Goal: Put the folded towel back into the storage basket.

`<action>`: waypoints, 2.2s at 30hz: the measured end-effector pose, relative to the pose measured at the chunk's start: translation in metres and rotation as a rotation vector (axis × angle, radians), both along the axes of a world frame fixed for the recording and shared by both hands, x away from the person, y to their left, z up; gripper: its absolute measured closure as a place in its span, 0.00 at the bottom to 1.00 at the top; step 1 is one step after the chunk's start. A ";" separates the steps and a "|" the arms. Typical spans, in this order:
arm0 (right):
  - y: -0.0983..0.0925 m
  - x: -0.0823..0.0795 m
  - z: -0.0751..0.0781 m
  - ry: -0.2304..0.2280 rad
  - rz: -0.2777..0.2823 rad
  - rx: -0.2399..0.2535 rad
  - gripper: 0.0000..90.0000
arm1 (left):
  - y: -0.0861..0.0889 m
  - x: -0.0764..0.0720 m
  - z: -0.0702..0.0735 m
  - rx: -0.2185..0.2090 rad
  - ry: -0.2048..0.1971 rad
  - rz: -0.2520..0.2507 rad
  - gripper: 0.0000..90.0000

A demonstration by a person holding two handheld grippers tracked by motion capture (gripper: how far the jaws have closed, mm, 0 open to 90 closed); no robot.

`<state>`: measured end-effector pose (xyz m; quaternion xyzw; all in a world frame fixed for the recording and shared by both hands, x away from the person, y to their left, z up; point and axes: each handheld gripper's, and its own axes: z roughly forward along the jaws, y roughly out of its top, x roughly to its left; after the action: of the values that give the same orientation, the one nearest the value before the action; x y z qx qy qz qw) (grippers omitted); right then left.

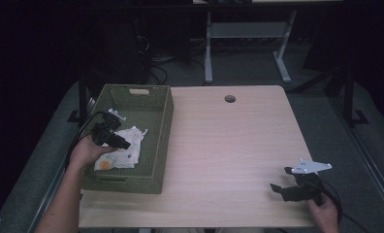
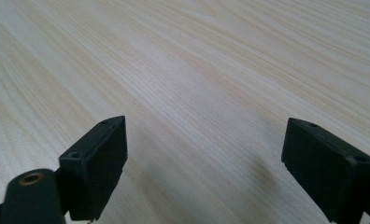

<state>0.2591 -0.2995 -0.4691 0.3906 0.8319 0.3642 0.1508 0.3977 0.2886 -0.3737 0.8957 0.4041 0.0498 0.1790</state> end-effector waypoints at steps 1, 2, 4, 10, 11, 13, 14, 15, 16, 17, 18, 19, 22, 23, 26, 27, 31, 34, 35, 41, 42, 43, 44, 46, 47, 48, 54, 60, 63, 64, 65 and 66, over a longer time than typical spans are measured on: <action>0.000 0.000 0.000 -0.001 0.003 -0.003 0.15 | -0.001 0.000 -0.002 -0.005 0.005 0.000 0.69; 0.000 0.000 0.000 0.001 0.004 -0.004 0.15 | -0.003 0.001 -0.006 -0.004 0.020 -0.004 0.69; 0.001 0.000 0.000 0.000 0.004 -0.003 0.15 | -0.007 0.003 -0.013 0.003 0.051 -0.002 0.69; 0.000 0.000 0.000 0.003 -0.001 0.001 0.15 | -0.016 0.011 -0.028 0.032 0.107 0.009 0.66; 0.000 0.000 0.000 0.004 -0.002 0.003 0.15 | -0.018 0.013 -0.031 0.040 0.123 0.006 0.65; 0.000 0.000 0.000 0.004 -0.001 0.003 0.15 | -0.025 0.016 -0.038 0.081 0.142 0.015 0.63; 0.000 0.000 0.000 0.005 -0.001 0.003 0.15 | -0.027 0.018 -0.040 0.099 0.148 0.016 0.61; -0.001 0.000 0.000 0.003 0.002 0.002 0.15 | -0.029 0.019 -0.042 0.121 0.145 0.016 0.60; -0.001 0.001 0.000 0.000 0.003 0.003 0.15 | -0.031 0.019 -0.043 0.127 0.144 0.026 0.60; -0.001 0.000 0.000 -0.002 0.003 0.004 0.15 | -0.032 0.021 -0.045 0.146 0.148 0.028 0.59; -0.002 0.000 0.001 -0.002 0.004 0.005 0.15 | -0.033 0.021 -0.046 0.155 0.153 0.033 0.58; -0.002 0.000 0.001 -0.003 0.003 0.007 0.15 | -0.034 0.022 -0.048 0.174 0.154 0.021 0.58; -0.002 0.000 0.001 -0.004 0.004 0.007 0.15 | -0.038 0.021 -0.050 0.201 0.141 0.019 0.61; -0.002 0.000 0.001 -0.003 0.002 0.009 0.15 | -0.040 0.021 -0.050 0.202 0.132 0.012 0.64; -0.002 0.000 0.001 -0.007 0.005 0.008 0.15 | -0.042 0.020 -0.049 0.207 0.128 0.001 0.85; -0.002 -0.001 0.002 -0.009 0.005 0.010 0.15 | -0.042 0.020 -0.048 0.208 0.126 0.002 0.89; -0.002 -0.001 0.002 -0.009 0.006 0.009 0.15 | -0.042 0.019 -0.046 0.208 0.119 0.007 0.98; -0.002 -0.002 0.002 -0.008 0.007 0.006 0.15 | -0.040 0.016 -0.041 0.187 0.113 0.000 0.98; -0.002 -0.002 0.002 -0.009 0.005 0.008 0.15 | -0.040 0.015 -0.039 0.176 0.112 -0.013 0.98; -0.003 -0.002 0.002 -0.011 0.006 0.011 0.15 | -0.044 0.007 -0.024 0.110 0.109 -0.061 0.98; -0.002 -0.002 0.003 -0.011 0.007 0.010 0.15 | -0.046 0.005 -0.023 0.092 0.116 -0.069 0.98; -0.002 -0.002 0.003 -0.014 0.010 0.007 0.15 | -0.047 0.004 -0.023 0.077 0.127 -0.076 0.98; -0.002 -0.002 0.003 -0.015 0.013 0.007 0.15 | -0.049 0.003 -0.024 0.079 0.138 -0.082 0.98; -0.001 -0.002 0.004 -0.019 0.014 0.004 0.15 | -0.052 0.003 -0.029 0.098 0.162 -0.091 0.95; -0.001 -0.002 0.004 -0.019 0.014 0.004 0.15 | -0.053 0.004 -0.031 0.094 0.179 -0.092 0.91; -0.001 -0.003 0.004 -0.019 0.014 0.005 0.15 | -0.053 0.004 -0.032 0.093 0.182 -0.085 0.87; -0.001 -0.002 0.004 -0.017 0.016 0.007 0.15 | -0.044 0.000 -0.018 0.037 0.118 -0.033 0.78; 0.000 -0.002 0.004 -0.018 0.017 0.011 0.15 | -0.037 -0.008 -0.002 -0.020 0.062 0.007 0.78; -0.001 -0.001 0.005 -0.018 0.015 0.015 0.15 | -0.034 -0.013 0.000 -0.034 0.043 0.009 0.77; 0.000 -0.001 0.005 -0.019 0.016 0.017 0.15 | -0.034 -0.015 0.001 -0.031 0.038 0.012 0.76; 0.001 -0.001 0.005 -0.020 0.014 0.016 0.15 | -0.033 -0.015 0.002 -0.023 0.033 0.009 0.76; 0.002 -0.001 0.005 -0.021 0.017 0.012 0.15 | -0.033 -0.017 0.003 -0.029 0.028 0.013 0.76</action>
<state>0.2579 -0.2979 -0.4640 0.3806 0.8314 0.3745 0.1539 0.3808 0.2559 -0.3709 0.8909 0.4130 0.0325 0.1861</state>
